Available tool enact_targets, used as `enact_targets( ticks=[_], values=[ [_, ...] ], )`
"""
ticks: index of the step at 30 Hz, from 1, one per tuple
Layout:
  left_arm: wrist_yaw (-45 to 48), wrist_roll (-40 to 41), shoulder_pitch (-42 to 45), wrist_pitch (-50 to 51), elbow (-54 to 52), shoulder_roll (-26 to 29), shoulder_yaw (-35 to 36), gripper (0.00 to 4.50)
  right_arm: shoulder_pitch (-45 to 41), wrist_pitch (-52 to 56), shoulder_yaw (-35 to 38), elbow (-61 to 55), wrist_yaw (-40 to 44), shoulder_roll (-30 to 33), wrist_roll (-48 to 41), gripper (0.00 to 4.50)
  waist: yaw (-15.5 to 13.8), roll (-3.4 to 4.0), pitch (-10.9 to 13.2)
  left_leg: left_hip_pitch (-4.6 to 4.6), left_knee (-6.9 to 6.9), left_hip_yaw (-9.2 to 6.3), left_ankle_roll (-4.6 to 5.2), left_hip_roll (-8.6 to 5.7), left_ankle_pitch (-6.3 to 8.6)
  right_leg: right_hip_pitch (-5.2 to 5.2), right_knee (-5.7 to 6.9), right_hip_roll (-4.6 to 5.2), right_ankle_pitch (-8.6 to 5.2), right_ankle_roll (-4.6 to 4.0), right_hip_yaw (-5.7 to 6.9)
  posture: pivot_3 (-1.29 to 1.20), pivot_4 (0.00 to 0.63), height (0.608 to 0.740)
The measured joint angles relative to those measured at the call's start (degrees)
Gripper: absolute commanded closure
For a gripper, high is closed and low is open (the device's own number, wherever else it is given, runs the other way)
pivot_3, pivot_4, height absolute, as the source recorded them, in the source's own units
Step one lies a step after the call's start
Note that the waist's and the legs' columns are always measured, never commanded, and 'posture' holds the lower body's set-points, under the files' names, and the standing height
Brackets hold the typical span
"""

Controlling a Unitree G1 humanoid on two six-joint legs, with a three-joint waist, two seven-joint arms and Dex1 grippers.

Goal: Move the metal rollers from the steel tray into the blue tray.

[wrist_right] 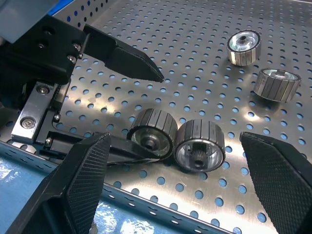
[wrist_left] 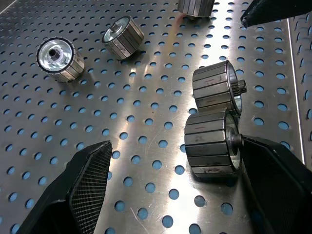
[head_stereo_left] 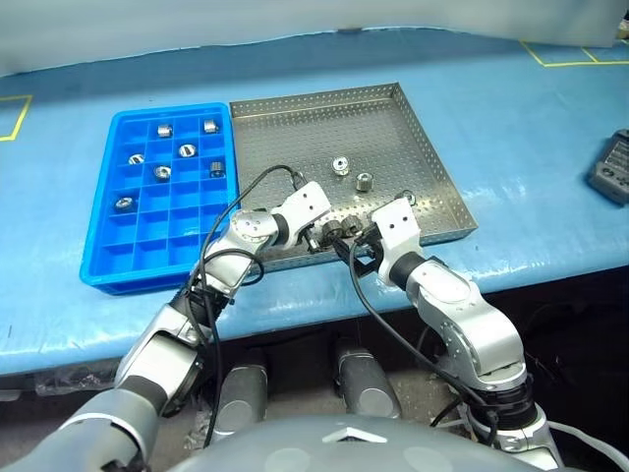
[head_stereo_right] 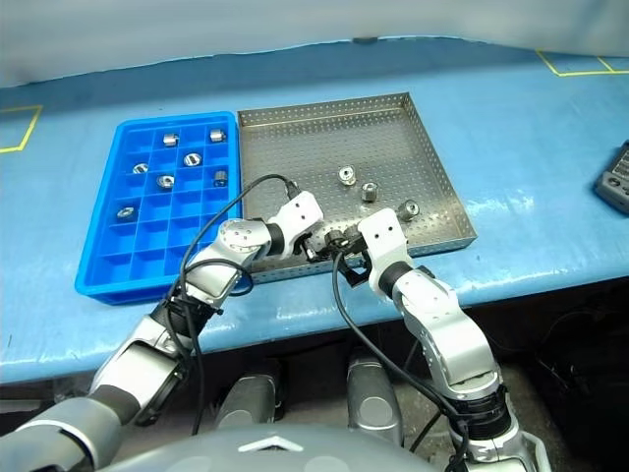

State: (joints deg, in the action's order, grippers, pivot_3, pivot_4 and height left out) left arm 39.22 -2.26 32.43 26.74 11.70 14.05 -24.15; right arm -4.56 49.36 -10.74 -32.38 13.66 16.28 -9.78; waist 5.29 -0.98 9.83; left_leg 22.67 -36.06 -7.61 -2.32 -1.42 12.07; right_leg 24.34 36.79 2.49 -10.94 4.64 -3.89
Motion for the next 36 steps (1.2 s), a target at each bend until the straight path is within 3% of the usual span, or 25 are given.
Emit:
enact_targets(
  ticks=[5,15,21,25,31,36],
  values=[
    [0.9,0.1,0.6,0.0,0.8,-0.7,-0.1,0.04,0.0,0.0,0.0,0.0,-0.3,0.0,0.4,0.0,0.2,0.0,0.0,0.0,0.01,0.0,0.0,0.0,0.0,0.0,0.0,0.0,0.0,0.0,0.0,-0.13,0.15,0.74],
    [0.8,0.2,0.5,0.2,1.9,-1.2,1.5,3.21,0.0,0.0,-0.1,0.2,-1.0,-0.5,0.6,0.0,0.3,0.01,0.0,-0.01,0.04,0.0,0.0,0.0,0.0,0.01,0.0,0.0,0.0,0.0,0.0,-0.11,0.15,0.74],
    [-0.3,2.4,-3.8,1.7,-5.2,1.1,6.2,3.27,-1.3,-0.1,-1.4,0.4,-0.2,-0.5,0.7,0.0,0.3,0.01,0.0,0.03,0.06,-0.01,0.01,0.01,0.0,0.08,0.02,0.0,0.0,0.0,-0.01,-0.07,0.15,0.74],
    [-4.3,3.4,-9.3,1.9,-14.1,4.9,14.7,3.27,-5.2,-0.4,-4.1,1.0,2.7,0.4,0.6,0.0,0.5,0.02,0.0,-0.06,0.04,0.01,0.0,0.05,-0.01,0.07,0.07,0.0,0.01,0.0,-0.02,-0.03,0.15,0.74],
    [-8.6,7.4,-17.1,1.1,-24.7,6.0,25.6,3.27,-12.6,-3.1,-8.2,3.5,8.1,1.3,0.4,0.0,-1.3,0.0,0.0,0.03,0.05,-0.03,0.01,0.0,-0.02,0.05,-0.02,0.03,0.01,-0.01,0.02,0.02,0.15,0.74],
    [-8.3,11.8,-22.1,-0.1,-30.1,7.3,30.3,3.27,-16.3,-5.1,-9.1,5.5,12.5,0.5,-1.2,0.0,-2.7,0.0,0.0,0.02,0.08,-0.08,0.01,0.0,-0.02,0.03,-0.03,0.03,0.0,-0.05,0.06,0.06,0.15,0.74]
  ],
)
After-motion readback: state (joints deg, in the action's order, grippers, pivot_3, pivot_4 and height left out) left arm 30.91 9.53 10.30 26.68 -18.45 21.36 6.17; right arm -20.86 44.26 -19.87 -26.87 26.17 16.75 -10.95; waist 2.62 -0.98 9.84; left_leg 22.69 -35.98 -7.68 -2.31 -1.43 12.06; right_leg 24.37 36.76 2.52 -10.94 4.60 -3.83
